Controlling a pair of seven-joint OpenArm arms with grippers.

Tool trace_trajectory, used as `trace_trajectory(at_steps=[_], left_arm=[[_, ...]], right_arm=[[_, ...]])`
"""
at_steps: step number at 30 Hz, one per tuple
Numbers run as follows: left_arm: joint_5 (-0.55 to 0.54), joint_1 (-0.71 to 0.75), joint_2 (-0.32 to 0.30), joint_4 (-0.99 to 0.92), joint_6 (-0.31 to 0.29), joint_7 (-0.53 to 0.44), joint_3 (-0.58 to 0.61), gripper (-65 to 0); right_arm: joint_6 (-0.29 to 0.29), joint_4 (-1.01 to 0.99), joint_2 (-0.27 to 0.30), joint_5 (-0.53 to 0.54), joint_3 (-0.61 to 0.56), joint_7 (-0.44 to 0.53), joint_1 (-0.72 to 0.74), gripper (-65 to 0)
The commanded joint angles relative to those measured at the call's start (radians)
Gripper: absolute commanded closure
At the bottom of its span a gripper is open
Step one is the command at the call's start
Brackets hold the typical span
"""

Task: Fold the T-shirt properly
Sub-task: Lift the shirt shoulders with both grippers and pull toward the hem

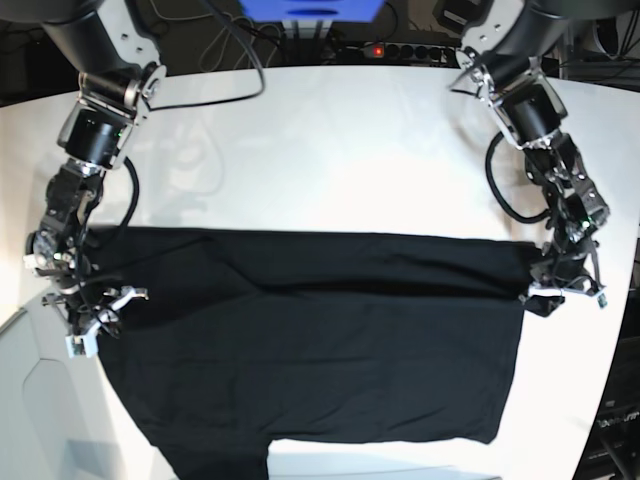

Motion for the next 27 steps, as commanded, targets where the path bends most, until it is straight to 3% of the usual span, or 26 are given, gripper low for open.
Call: trace_trajectory(at_steps=[1, 4, 7, 15, 21, 27], left_arm=[[-0.014, -0.025, -0.020, 0.025, -0.008, -0.025, 0.013, -13.1], [-0.016, -0.024, -0.031, 0.028, -0.008, -0.025, 0.039, -26.0], [-0.016, -0.004, -0.031, 0.078, -0.008, -0.023, 0.036, -34.1], [-0.018, 0.164, -0.024, 0.115, -0.008, -0.034, 0.035, -34.8], [-0.018, 0.182, -0.022, 0.022, -0.008, -0.150, 0.038, -35.0], [-0.018, 0.170, -0.022, -0.021, -0.008, -0.167, 0.039, -34.9]], right_arm=[[0.012, 0.020, 0.015, 0.017, 0.000, 0.024, 0.028, -20.4], [0.012, 0.025, 0.020, 0.017, 0.000, 0.024, 0.025, -30.9], [0.012, 0.050, 0.020, 0.017, 0.000, 0.024, 0.017, -33.0], [0.012, 0.165, 0.003, 0.024, 0.001, 0.032, -0.098, -32.8], [0.012, 0.252, -0.010, 0.024, 0.003, 0.033, -0.180, -33.1], [0.012, 0.292, -0.005, 0.024, 0.003, 0.033, -0.221, -33.2]])
